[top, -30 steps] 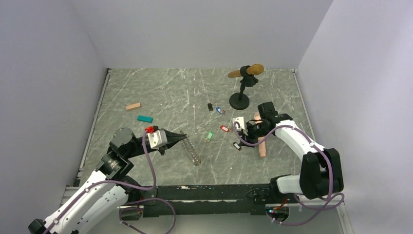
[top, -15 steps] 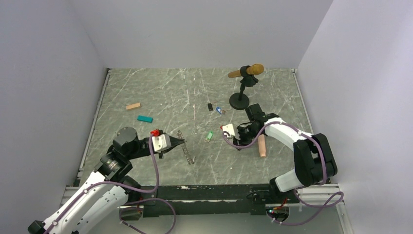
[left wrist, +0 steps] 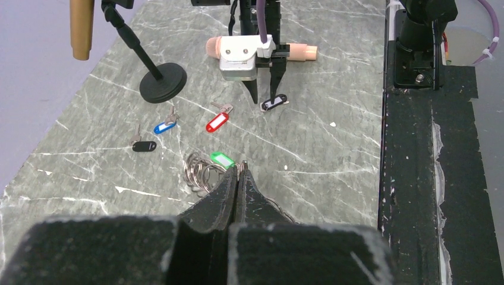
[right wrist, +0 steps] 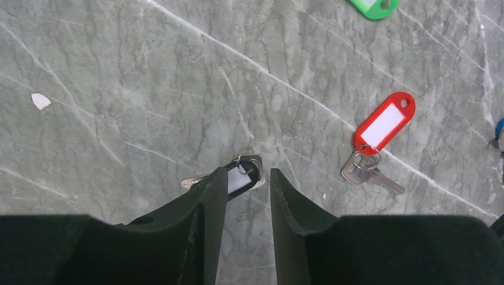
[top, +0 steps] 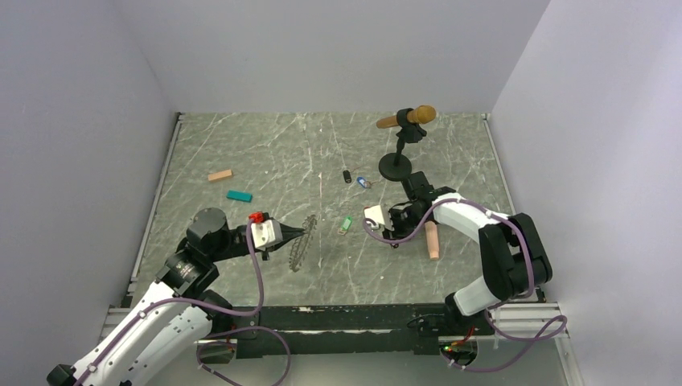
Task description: Put the keys on the keyring
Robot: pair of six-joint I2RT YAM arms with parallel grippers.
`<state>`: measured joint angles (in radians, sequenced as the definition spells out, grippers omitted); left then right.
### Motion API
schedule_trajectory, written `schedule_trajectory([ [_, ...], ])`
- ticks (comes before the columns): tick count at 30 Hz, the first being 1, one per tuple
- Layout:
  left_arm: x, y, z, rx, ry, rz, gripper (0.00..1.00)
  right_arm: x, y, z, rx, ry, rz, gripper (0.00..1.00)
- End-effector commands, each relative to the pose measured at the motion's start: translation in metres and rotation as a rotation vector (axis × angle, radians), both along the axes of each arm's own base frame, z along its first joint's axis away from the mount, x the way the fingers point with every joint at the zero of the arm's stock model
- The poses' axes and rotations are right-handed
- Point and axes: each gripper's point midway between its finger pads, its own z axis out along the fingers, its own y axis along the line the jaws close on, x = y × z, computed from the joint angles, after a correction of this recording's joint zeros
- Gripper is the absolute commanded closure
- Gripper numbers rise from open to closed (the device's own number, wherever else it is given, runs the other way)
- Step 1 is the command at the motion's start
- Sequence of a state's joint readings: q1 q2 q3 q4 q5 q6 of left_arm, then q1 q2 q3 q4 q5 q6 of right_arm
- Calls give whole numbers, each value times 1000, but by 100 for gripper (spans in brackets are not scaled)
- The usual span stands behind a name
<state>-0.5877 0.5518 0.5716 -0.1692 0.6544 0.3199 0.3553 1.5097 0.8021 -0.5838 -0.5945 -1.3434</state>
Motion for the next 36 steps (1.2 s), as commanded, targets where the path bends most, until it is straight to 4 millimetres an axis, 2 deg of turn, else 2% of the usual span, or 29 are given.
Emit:
schedule_trajectory([
  [1, -1, -2, 29, -44, -79, -25, 100, 15, 6, 6, 2, -51, 21, 65],
  [17, -1, -2, 29, -45, -77, -28, 100, 13, 7, -1, -13, -32, 22, 71],
  [36, -2, -3, 28, -46, -73, -40, 100, 17, 10, 1, -3, -15, -7, 79],
])
